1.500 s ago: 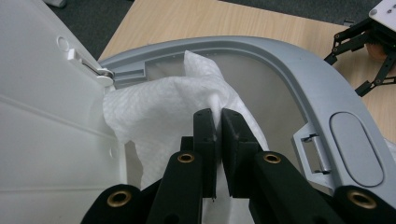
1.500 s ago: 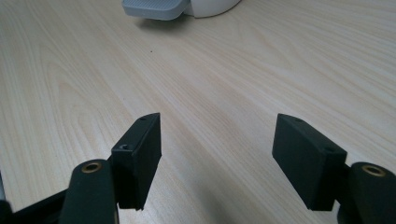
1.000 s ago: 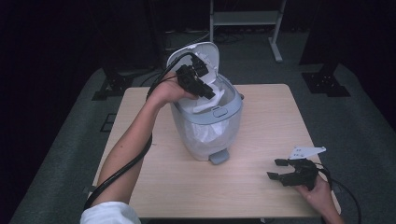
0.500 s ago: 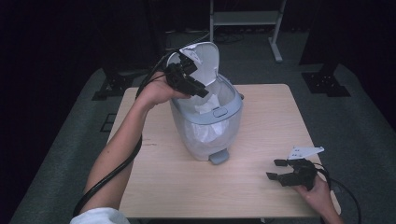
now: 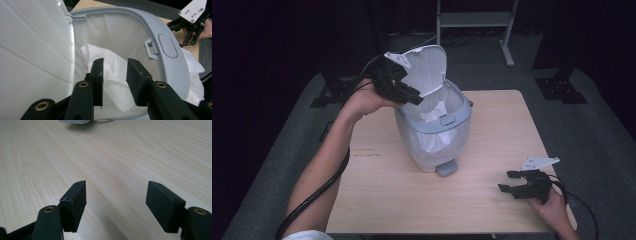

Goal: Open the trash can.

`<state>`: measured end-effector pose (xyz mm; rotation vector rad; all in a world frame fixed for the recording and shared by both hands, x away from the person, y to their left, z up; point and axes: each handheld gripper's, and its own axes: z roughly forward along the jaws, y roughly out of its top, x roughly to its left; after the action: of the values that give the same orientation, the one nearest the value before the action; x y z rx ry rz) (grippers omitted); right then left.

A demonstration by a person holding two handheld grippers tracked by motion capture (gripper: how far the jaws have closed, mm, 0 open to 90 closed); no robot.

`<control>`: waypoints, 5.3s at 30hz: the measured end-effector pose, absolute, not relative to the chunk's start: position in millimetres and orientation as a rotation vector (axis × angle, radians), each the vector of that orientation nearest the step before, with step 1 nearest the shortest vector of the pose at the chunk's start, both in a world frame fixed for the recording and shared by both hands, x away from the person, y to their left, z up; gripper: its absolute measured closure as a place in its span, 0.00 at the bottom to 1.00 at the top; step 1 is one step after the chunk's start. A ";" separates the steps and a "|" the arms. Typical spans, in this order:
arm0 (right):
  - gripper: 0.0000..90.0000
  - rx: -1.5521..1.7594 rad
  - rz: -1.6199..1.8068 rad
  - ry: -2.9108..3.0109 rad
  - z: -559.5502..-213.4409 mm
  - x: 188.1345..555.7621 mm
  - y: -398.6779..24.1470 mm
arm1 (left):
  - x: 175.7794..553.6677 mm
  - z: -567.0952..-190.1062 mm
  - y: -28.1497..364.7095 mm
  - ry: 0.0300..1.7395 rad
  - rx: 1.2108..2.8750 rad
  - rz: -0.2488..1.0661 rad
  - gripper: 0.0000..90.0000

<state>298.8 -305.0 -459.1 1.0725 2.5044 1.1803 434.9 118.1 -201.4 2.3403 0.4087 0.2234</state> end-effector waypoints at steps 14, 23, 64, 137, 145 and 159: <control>0.35 1.138 1.166 2.478 -462.9 296.8 -312.8 | 427.1 -204.8 144.3 0.421 2.328 0.217 0.71; 0.35 1.149 1.160 2.477 -464.4 298.2 -314.0 | 425.3 -208.6 162.4 0.435 2.332 0.211 0.71; 0.35 1.175 1.177 2.439 -461.6 302.7 -323.4 | 492.9 -207.8 201.3 0.599 2.310 0.265 0.85; 0.35 1.129 1.195 2.427 -455.1 296.3 -316.6 | 451.9 -206.6 89.0 0.271 2.374 0.167 0.75; 0.35 1.128 1.197 2.423 -455.2 295.7 -316.3 | 452.0 -214.1 87.0 0.286 2.351 0.134 0.73; 0.35 1.116 1.188 2.433 -456.2 299.1 -313.9 | 447.4 -216.1 78.2 0.309 2.360 0.167 0.53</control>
<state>299.1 -313.9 -456.2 1.1157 2.4330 1.1879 447.4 78.2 -216.1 2.3605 0.3088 0.1667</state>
